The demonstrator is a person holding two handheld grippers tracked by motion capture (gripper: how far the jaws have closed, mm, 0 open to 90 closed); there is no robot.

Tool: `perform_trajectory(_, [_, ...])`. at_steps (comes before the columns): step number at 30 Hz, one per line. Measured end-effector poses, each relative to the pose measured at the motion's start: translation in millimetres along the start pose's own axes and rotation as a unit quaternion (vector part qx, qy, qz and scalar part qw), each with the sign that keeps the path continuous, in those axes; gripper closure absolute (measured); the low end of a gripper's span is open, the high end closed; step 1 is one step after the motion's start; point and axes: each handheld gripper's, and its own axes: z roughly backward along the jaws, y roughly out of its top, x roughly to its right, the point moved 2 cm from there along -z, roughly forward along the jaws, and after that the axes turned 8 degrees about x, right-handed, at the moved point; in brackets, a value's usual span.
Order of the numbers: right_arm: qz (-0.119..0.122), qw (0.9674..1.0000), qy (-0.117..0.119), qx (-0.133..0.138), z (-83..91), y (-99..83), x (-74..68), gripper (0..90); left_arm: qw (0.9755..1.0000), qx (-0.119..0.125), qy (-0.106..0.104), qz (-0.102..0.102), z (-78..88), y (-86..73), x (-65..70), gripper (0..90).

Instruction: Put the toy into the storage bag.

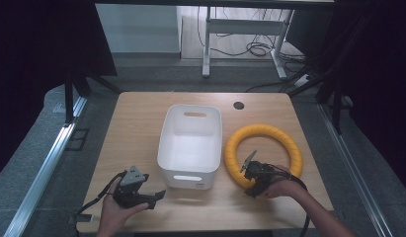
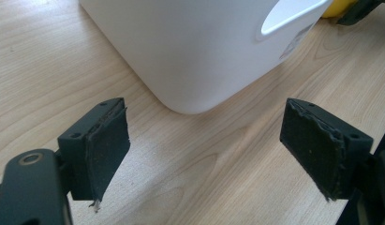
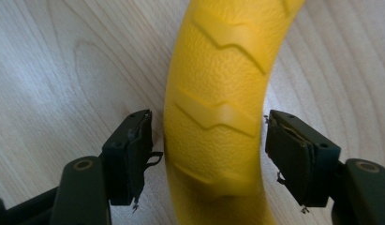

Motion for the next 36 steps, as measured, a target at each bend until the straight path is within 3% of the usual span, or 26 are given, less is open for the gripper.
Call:
perform_trajectory(4, [0.003, 0.9998, -0.001, -0.017, -2.9, 3.2, -1.2, 36.6, 1.0000, -0.003, -0.002, -0.001, -1.9, -0.6, 0.6, 15.9])
perform_trajectory(6, [0.004, 0.9998, 0.007, -0.020, -2.8, 4.5, -1.0, 43.0, 1.0000, -0.005, -0.002, -0.002, -2.6, -0.8, 0.7, 15.9])
perform_trajectory(8, [0.000, 0.9997, 0.016, -0.020, -2.9, 5.0, -0.9, 44.1, 1.0000, -0.006, -0.003, -0.001, -3.0, -0.9, 0.8, 15.9])
perform_trajectory(9, [-0.012, 0.9995, 0.018, -0.025, -2.6, 6.1, 3.3, 49.5, 1.0000, -0.007, -0.001, -0.003, -2.8, -1.0, 0.6, 15.9])
perform_trajectory(17, [-0.008, 0.9989, 0.032, -0.032, -2.6, 7.7, 6.4, 50.8, 1.0000, -0.006, 0.001, -0.005, -1.1, -0.8, -0.3, 15.9])
perform_trajectory(24, [-0.023, 0.9983, 0.052, 0.014, 11.2, 8.3, 13.6, 51.0, 0.9999, -0.005, 0.009, -0.006, 1.5, -0.4, -2.6, 15.8])
perform_trajectory(26, [-0.031, 0.9968, 0.064, 0.038, 20.9, 9.3, 19.0, 51.0, 0.9999, -0.003, 0.010, -0.005, 3.3, 0.0, -3.2, 15.8])
perform_trajectory(27, [-0.046, 0.9936, 0.079, 0.067, 32.0, 10.2, 25.5, 51.1, 0.9999, -0.001, 0.011, -0.004, 3.7, 0.1, -3.4, 15.8])
perform_trajectory(31, [-0.063, 0.9880, 0.098, 0.102, 47.0, 10.5, 36.3, 51.1, 0.9999, -0.001, 0.012, -0.004, 3.6, 0.1, -3.4, 15.8])
perform_trajectory(32, [-0.063, 0.9880, 0.098, 0.102, 47.0, 10.5, 36.3, 51.1, 0.9999, -0.001, 0.013, -0.004, 3.3, 0.0, -3.4, 15.8])
perform_trajectory(33, [-0.073, 0.9841, 0.110, 0.119, 53.4, 10.3, 41.7, 51.1, 0.9999, -0.002, 0.013, -0.004, 3.0, 0.0, -3.4, 15.8])
perform_trajectory(36, [-0.078, 0.9811, 0.115, 0.134, 59.9, 10.3, 46.6, 51.2, 0.9999, -0.002, 0.013, -0.004, 3.0, 0.0, -3.4, 15.8])
